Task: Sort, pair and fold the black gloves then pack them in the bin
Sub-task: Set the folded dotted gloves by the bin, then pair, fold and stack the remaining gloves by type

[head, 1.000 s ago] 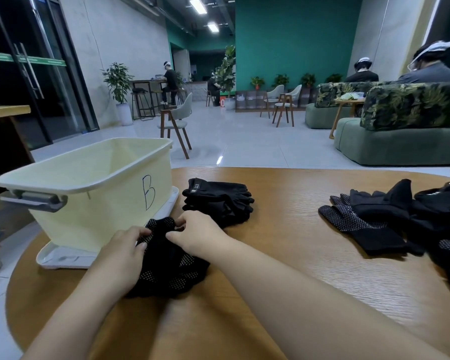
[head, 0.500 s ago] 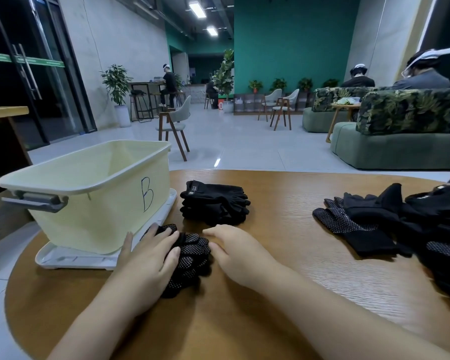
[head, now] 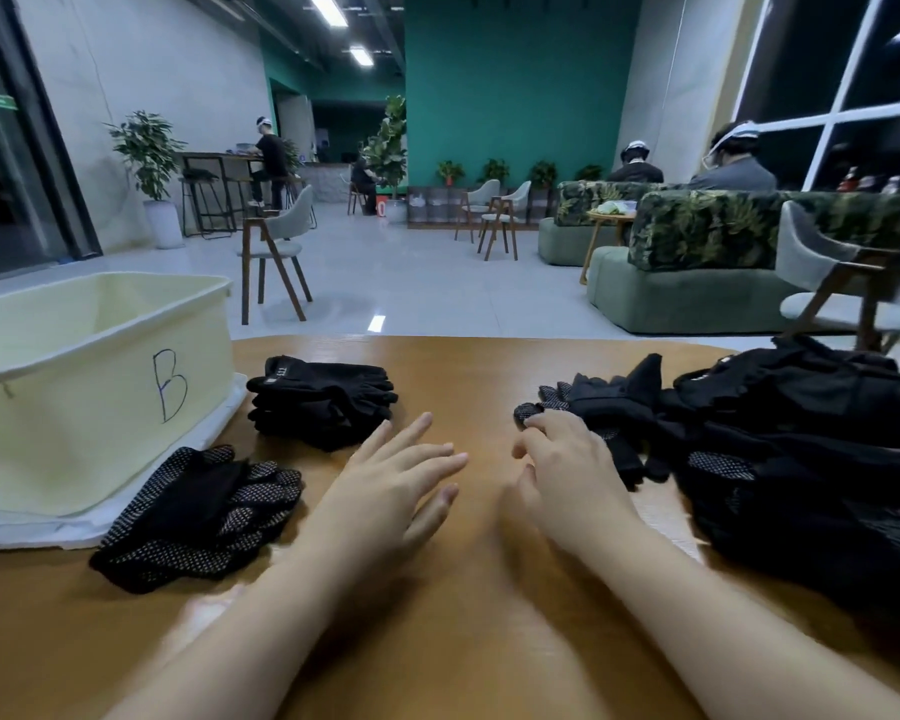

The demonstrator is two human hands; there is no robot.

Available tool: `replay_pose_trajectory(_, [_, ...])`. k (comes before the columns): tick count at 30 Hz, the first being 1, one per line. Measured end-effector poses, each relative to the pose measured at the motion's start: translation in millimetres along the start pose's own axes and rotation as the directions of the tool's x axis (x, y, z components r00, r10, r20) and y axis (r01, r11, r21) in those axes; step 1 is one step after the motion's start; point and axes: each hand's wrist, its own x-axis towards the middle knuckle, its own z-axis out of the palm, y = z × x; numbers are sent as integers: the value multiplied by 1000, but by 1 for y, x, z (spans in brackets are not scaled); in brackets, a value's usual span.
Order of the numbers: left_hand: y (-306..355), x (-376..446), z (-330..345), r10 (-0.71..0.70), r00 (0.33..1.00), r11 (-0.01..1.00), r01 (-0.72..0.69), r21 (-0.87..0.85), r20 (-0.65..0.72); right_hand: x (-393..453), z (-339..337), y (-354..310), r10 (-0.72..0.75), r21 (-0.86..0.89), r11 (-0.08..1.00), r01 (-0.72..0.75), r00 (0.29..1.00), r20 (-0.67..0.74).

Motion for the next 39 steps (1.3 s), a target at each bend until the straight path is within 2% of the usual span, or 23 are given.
replay_pose_trajectory(2, [20,15,10,-8,999,999,7,50,31,-3,0,17,127,-53,991,-127,992,8])
replay_pose_trajectory(5, [45,36,26,-148,972,989,145,30,184,-2,-8,37,249,-107,964,-245,968,31])
replay_pose_trajectory(6, [51,42,32,-193,952,981,193,23,238,0,-12,44,279,-137,954,-268,958,63])
replay_pose_trajectory(9, [61,49,50,-286,916,945,318,-76,280,5,-19,61,333,-173,935,-309,934,131])
replay_pose_trajectory(11, [63,46,55,-301,905,934,343,-98,300,3,-17,68,343,-167,934,-317,924,167])
replay_pose_trajectory(21, [62,37,53,-286,923,932,330,-148,257,19,-11,78,384,-296,901,-316,899,210])
replay_pose_trajectory(23, [60,37,56,-283,928,933,325,-156,244,24,-11,78,414,-266,895,-359,890,192])
replay_pose_trajectory(26, [59,37,58,-282,937,928,321,-190,206,29,-12,73,431,-108,901,-421,896,103])
replay_pose_trajectory(28, [59,37,57,-288,945,918,318,-239,153,31,-13,65,377,50,925,-377,926,14])
replay_pose_trajectory(32, [57,34,52,-314,950,849,284,-446,8,23,-17,39,175,267,952,-147,981,-83])
replay_pose_trajectory(34, [57,33,47,-338,936,807,232,-543,-101,14,-18,24,35,311,950,-12,997,-68])
replay_pose_trajectory(37, [55,34,45,-344,905,792,136,-595,-252,-2,-17,11,-152,401,907,126,988,32])
replay_pose_trajectory(39, [49,34,44,-371,898,763,150,-629,-236,-11,-14,11,-219,470,871,146,970,104])
